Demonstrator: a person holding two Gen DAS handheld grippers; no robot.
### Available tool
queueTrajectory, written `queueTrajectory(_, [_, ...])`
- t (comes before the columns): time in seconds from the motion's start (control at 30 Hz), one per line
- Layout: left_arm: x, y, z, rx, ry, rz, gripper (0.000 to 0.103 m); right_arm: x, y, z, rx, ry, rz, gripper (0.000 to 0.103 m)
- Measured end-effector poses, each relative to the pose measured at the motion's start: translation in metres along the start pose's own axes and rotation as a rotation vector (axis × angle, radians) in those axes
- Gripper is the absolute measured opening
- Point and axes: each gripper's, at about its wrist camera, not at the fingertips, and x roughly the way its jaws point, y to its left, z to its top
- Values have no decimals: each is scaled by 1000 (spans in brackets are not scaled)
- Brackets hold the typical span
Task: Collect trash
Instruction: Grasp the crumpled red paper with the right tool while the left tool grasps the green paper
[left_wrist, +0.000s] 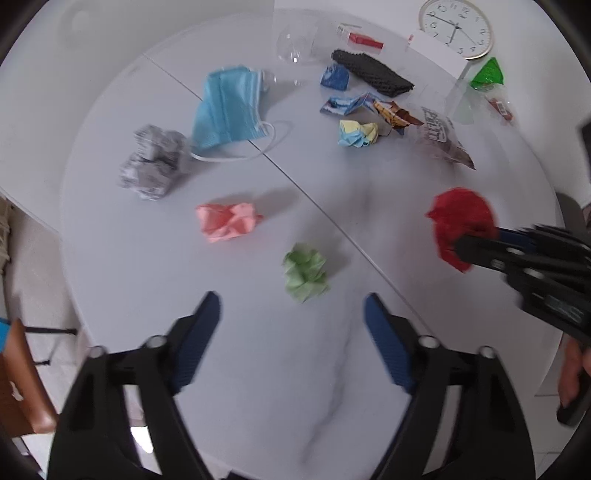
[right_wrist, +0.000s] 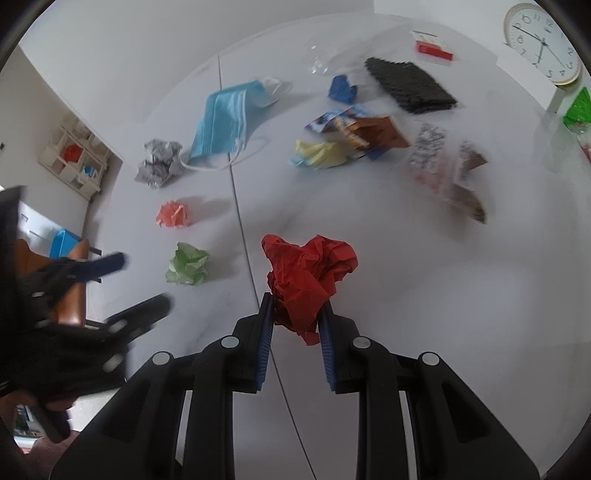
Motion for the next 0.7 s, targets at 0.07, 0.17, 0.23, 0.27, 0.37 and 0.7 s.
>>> queueTrajectory(0.07, [13,-2,5,-23,22,-3,58,-8,-4,1,4,-9,0,24])
queueTrajectory(0.17, [30,-6,9,-46,61,14,52,-17,-7,2,0,-24,-6,25])
queueTrajectory(0.23, [36,-8,11,-51,75,21,44,-20,-8,3,-6,-31,-6,25])
queueTrajectory(0.27, [36,-9,11,-48,67,32,37,-21,-9,3,-8,-33,-6,25])
queueTrajectory(0.37, [36,-11,11,-56,65,33,31,-21,-10,2,-11,-32,-8,25])
queueTrajectory(0.7, [-15,8,12,-74,-22,46,30,-25,12,5,-42,-30,2,25])
